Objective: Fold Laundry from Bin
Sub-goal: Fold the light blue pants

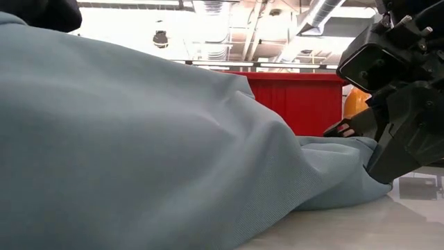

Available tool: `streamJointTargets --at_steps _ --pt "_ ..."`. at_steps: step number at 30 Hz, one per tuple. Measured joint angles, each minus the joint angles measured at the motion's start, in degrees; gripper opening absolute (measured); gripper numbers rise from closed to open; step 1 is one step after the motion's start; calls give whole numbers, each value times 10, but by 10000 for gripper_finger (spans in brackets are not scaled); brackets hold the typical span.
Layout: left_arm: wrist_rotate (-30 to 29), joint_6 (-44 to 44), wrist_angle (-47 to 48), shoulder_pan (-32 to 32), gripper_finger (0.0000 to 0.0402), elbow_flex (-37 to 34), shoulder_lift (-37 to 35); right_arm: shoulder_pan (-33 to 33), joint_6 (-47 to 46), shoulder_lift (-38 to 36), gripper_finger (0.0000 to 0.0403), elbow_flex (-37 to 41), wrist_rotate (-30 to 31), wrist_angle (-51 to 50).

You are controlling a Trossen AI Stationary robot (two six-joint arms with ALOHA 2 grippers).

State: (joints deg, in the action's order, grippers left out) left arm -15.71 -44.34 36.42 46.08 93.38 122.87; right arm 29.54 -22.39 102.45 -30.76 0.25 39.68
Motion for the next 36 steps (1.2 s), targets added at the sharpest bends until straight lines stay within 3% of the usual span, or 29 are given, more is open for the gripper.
streamJointTargets --at_steps 5,13,19,23,29,32,36 --pt "-85 49 8 11 269 0 1 0 0 0 36 0 0 0" --pt "-72 94 -4 16 269 3 50 0 3 0 36 0 1 0" --pt "-134 71 -17 18 255 5 79 -6 1 0 36 1 12 27" --pt "-146 57 -12 16 204 5 80 -11 0 0 36 1 12 32" --pt "-111 66 -13 14 83 5 80 -25 -1 0 36 1 12 39" --pt "-134 79 57 7 19 1 75 -30 -2 0 36 0 12 47" --pt "-141 66 114 6 4 17 66 -36 -2 -3 36 0 11 60"
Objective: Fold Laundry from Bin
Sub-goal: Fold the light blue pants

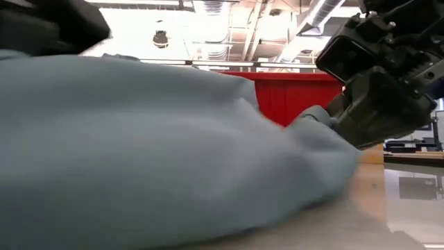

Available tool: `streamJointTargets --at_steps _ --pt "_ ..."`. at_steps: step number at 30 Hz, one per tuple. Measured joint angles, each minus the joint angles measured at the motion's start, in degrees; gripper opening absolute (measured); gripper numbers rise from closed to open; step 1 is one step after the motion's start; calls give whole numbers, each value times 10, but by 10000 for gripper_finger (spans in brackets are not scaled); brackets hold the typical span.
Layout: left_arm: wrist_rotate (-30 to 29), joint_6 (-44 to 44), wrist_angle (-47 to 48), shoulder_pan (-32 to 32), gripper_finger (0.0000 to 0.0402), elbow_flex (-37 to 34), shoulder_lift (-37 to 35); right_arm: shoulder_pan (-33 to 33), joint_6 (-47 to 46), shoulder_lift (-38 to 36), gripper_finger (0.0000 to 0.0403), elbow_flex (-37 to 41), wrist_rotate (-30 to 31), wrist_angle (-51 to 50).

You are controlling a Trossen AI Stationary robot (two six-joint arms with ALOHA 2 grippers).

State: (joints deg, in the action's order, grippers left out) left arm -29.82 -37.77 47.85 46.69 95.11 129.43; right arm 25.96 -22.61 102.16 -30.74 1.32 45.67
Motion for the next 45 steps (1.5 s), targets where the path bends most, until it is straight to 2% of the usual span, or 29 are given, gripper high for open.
streamJointTargets --at_steps 4,9,12,15,18,26,30,35,38,41,45 --pt "-66 -11 52 4 1 1 -41 -13 -13 -23 36 0 -12 -20" --pt "-175 -50 54 1 1 0 -128 -44 -25 -96 36 0 -44 -56" --pt "-213 -72 33 2 0 -1 -173 -60 -25 -164 36 0 -86 -51" --pt "-250 -67 -30 3 0 0 -221 -62 -26 -235 34 -2 -113 -53" --pt "-265 9 -133 2 0 0 -244 -40 -25 -297 28 -11 -122 -56" --pt "-261 393 -550 6 0 1 -258 22 12 -412 27 -92 -114 -52" --pt "-304 510 -680 6 0 5 -258 36 21 -439 27 -152 -100 -108" --pt "-313 538 -721 2 0 26 -258 35 41 -458 27 -229 -33 -268" --pt "-328 532 -718 -2 0 38 -258 32 61 -456 27 -265 1 -312" --pt "-390 507 -707 -3 0 42 -258 24 62 -450 27 -295 43 -379" --pt "-482 532 -675 -1 0 42 -258 2 90 -446 27 -326 77 -481"
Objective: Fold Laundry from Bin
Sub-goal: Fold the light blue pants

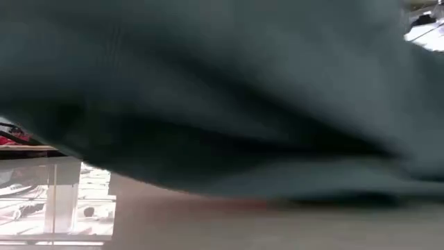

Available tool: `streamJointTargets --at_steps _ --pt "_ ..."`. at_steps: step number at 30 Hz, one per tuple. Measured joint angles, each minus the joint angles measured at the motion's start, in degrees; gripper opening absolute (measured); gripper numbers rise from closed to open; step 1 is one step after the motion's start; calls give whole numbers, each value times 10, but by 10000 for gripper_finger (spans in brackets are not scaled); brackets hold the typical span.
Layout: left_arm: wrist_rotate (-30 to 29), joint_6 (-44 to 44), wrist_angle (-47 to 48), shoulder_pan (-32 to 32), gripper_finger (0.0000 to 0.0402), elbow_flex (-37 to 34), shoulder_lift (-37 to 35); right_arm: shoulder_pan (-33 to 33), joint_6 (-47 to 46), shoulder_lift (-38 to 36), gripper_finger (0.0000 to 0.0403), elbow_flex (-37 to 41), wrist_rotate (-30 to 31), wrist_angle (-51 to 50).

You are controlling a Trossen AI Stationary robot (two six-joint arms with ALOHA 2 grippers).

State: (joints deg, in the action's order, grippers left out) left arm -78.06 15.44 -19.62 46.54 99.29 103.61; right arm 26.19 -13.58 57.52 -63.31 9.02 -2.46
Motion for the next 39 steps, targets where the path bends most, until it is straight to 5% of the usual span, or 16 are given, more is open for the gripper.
streamJointTargets --at_steps 5,10,17,20,26,29,34,39 --pt "-5 44 -10 -5 0 0 -13 -52 78 1 27 -50 -11 -1" --pt "-1 99 -8 -39 0 0 -36 -132 105 43 27 -132 -97 -18" --pt "3 164 8 -107 0 -1 -103 -266 98 167 27 -306 -206 -191" --pt "7 103 85 -115 0 -2 -139 -299 87 216 27 -368 -260 -259" --pt "83 -200 372 -75 0 -2 -158 -257 123 248 27 -404 -282 -359" --pt "105 -298 438 -57 0 -3 -141 -225 135 241 27 -403 -256 -393" --pt "152 -305 381 -28 0 -3 -120 -144 120 214 27 -405 -185 -430" --pt "228 -191 217 -11 0 -3 -102 -34 118 207 27 -405 -98 -416"
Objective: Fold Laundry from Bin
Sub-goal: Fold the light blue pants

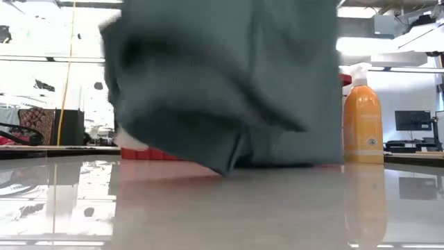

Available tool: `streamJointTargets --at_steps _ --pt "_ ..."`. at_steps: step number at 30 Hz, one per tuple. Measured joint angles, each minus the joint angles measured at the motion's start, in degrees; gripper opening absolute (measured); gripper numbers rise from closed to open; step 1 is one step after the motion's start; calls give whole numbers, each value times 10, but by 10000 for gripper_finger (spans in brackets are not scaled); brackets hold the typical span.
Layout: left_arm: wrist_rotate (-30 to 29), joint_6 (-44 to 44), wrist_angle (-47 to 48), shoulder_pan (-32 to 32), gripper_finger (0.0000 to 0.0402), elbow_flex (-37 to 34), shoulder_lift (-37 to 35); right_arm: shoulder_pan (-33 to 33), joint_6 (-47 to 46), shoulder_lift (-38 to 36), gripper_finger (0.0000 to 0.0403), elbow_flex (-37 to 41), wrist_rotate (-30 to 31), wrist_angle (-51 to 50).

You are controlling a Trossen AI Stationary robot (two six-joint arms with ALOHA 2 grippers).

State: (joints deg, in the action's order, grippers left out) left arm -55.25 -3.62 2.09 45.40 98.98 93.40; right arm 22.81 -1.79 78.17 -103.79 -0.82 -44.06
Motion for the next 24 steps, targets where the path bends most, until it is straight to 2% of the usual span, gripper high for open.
streamJointTargets --at_steps 2,4,7,9,13,19,22,24 --pt "26 54 -55 2 0 0 4 29 14 2 27 0 16 12" --pt "29 87 -76 2 0 0 5 38 34 1 27 0 31 26" --pt "-8 106 -71 -4 0 0 4 9 51 -4 27 0 36 36" --pt "-35 111 -57 -10 0 0 3 -32 50 -2 27 0 24 43" --pt "-93 103 5 -21 0 0 -17 -141 23 11 27 0 -74 93" --pt "-179 8 187 -40 0 0 -99 -262 -30 75 27 0 -229 258" --pt "-176 -17 243 -45 0 0 -142 -292 -60 98 27 -31 -329 313" --pt "-147 -31 254 -45 0 2 -152 -298 -56 101 27 -62 -362 289"
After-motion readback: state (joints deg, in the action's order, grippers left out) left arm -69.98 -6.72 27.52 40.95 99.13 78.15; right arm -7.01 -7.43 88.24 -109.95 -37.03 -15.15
